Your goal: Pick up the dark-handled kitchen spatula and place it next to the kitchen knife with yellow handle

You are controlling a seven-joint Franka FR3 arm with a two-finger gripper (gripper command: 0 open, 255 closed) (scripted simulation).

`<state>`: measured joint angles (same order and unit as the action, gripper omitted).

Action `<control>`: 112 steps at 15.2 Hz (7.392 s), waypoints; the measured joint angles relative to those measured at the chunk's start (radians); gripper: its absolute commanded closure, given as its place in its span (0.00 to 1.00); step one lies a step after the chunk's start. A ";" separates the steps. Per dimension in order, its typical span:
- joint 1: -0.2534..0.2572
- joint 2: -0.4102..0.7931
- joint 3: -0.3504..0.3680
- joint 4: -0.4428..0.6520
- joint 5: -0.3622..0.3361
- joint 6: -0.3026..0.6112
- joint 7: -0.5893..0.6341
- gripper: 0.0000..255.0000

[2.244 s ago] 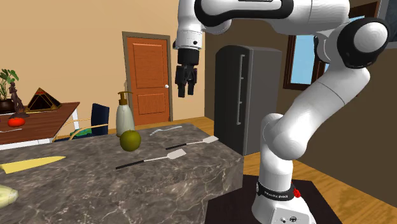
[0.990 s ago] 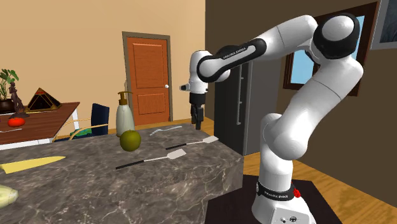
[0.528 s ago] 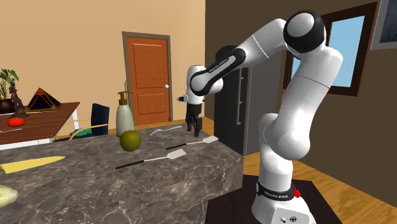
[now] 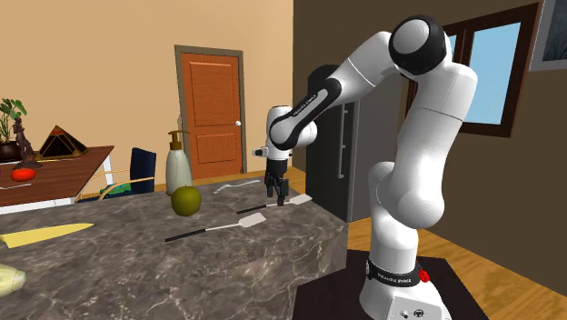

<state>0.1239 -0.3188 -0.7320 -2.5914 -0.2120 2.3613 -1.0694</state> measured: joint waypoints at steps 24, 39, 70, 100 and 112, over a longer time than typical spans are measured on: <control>-0.016 -0.060 0.035 0.034 -0.022 -0.088 0.028 1.00; -0.038 -0.171 0.107 0.155 -0.034 -0.316 0.061 1.00; 0.267 0.587 0.357 0.905 0.360 -0.372 0.408 1.00; 0.261 0.970 0.425 1.220 0.455 -0.315 0.471 1.00; 0.261 0.965 0.424 1.225 0.454 -0.325 0.472 0.00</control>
<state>0.3851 0.6465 -0.3081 -1.3662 0.2417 2.0368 -0.5972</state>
